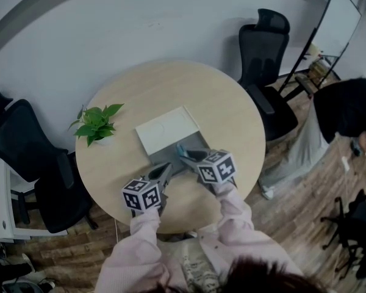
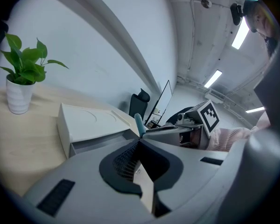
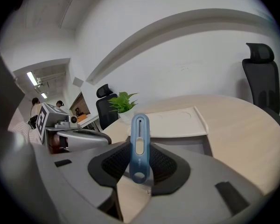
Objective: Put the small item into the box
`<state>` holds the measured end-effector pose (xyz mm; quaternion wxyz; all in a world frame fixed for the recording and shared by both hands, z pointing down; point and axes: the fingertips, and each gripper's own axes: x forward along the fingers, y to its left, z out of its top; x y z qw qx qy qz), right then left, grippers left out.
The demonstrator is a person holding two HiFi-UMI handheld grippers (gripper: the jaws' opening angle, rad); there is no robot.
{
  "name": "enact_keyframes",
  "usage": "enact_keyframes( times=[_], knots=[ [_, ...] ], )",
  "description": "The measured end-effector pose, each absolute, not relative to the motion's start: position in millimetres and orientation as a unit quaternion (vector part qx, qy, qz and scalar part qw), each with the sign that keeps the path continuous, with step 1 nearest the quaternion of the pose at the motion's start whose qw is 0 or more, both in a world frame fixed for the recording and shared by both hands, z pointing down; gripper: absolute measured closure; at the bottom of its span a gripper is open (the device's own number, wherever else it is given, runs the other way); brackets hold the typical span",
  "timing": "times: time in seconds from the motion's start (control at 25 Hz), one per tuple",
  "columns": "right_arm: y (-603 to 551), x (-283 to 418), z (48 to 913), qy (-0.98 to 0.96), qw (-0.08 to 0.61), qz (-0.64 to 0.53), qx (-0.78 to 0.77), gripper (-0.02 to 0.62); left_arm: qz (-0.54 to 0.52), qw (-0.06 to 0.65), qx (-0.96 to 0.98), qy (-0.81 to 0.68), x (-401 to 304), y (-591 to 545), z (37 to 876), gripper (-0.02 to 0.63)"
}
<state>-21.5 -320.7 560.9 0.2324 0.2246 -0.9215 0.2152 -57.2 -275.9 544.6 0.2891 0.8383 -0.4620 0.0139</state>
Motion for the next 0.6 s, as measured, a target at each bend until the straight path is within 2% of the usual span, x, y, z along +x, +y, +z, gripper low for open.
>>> enact_keyframes(
  times=[0.6],
  knots=[
    [-328.3,-31.6,594.4,-0.907,0.310,0.216,0.188,0.459,0.022,0.324,0.830,-0.454,-60.9,-280.5,566.9,0.597]
  ],
)
